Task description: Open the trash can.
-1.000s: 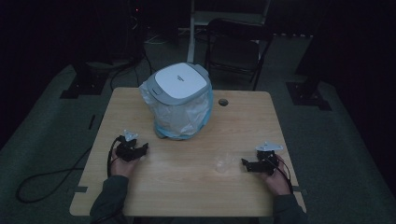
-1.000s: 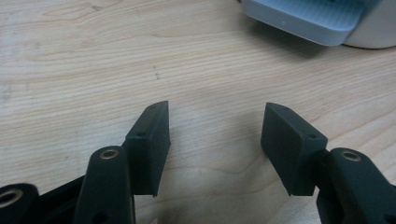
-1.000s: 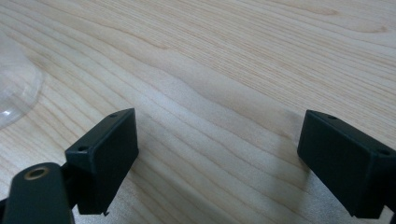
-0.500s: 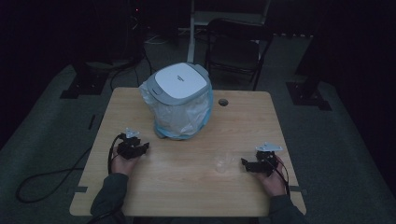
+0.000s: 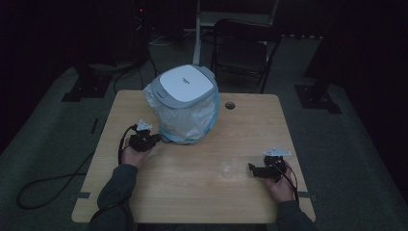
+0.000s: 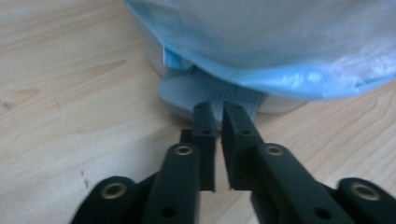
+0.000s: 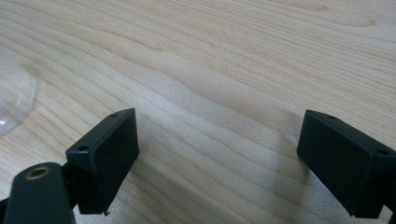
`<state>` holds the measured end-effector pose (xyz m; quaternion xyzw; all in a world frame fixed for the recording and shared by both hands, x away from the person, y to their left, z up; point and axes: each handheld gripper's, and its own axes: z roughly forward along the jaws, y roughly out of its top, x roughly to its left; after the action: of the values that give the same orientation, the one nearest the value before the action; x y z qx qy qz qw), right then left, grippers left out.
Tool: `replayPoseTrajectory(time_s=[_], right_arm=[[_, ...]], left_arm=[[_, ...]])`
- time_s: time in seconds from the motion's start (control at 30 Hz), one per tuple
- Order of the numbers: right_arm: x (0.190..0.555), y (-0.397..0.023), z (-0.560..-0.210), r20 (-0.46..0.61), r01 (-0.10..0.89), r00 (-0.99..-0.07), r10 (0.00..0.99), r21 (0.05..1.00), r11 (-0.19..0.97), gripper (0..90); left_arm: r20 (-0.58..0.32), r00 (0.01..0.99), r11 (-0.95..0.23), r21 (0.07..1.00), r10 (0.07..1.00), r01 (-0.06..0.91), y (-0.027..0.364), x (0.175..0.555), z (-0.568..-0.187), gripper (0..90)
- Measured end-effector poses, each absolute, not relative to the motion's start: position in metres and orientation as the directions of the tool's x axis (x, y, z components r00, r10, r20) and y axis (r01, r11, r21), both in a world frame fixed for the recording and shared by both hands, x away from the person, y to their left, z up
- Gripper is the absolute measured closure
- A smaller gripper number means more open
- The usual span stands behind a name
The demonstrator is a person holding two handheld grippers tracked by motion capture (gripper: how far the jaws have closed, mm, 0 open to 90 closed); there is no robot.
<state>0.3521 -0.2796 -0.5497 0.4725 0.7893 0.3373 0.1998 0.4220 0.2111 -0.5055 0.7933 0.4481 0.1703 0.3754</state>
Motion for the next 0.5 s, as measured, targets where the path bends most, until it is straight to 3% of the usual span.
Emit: replayPoseTrajectory(time_s=[0.5], right_arm=[[0.352, -0.279, -0.55, 0.003, 0.611, -0.471, 0.882, 0.722, 0.324, 11.9]], left_arm=[[-0.042, 0.518, -0.322, 0.739, 0.855, 0.591, 0.197, 0.449, -0.513, 90.0]])
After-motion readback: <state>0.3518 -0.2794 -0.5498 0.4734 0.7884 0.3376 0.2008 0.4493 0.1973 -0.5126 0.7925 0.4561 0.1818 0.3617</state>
